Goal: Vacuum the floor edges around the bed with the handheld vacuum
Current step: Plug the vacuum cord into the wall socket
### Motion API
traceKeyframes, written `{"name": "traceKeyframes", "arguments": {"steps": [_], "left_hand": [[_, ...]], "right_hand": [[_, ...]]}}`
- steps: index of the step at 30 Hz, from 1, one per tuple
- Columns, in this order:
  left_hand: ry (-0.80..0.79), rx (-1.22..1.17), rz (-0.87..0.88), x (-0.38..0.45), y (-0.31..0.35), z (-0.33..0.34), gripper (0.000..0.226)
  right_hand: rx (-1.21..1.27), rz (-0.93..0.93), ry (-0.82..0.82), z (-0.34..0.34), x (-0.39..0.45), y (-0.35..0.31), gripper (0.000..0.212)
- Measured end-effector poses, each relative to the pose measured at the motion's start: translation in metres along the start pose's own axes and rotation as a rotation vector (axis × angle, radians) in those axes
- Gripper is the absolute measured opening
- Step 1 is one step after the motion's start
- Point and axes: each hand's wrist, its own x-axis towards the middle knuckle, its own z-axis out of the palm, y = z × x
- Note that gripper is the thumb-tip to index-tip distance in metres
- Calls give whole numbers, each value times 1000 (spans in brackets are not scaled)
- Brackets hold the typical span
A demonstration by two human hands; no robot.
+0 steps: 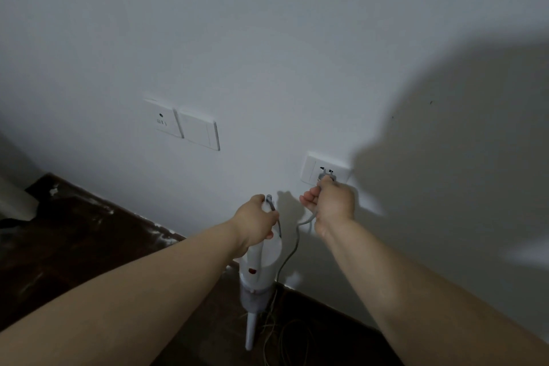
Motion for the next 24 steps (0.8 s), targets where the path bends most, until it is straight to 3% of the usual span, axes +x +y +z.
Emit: {"name": "traceKeyframes", "arguments": {"steps": [5, 13, 24], "left_hand": [[-16, 13, 2, 12, 4, 4, 50], [-58, 34, 41, 27, 13, 14, 44], [-60, 41, 74, 23, 18, 6, 51]], "right_hand": [[-2, 44, 3, 1, 3, -2, 18], [-30, 30, 56, 11, 6, -3, 32], [-113, 12, 131, 13, 13, -16, 26]]}}
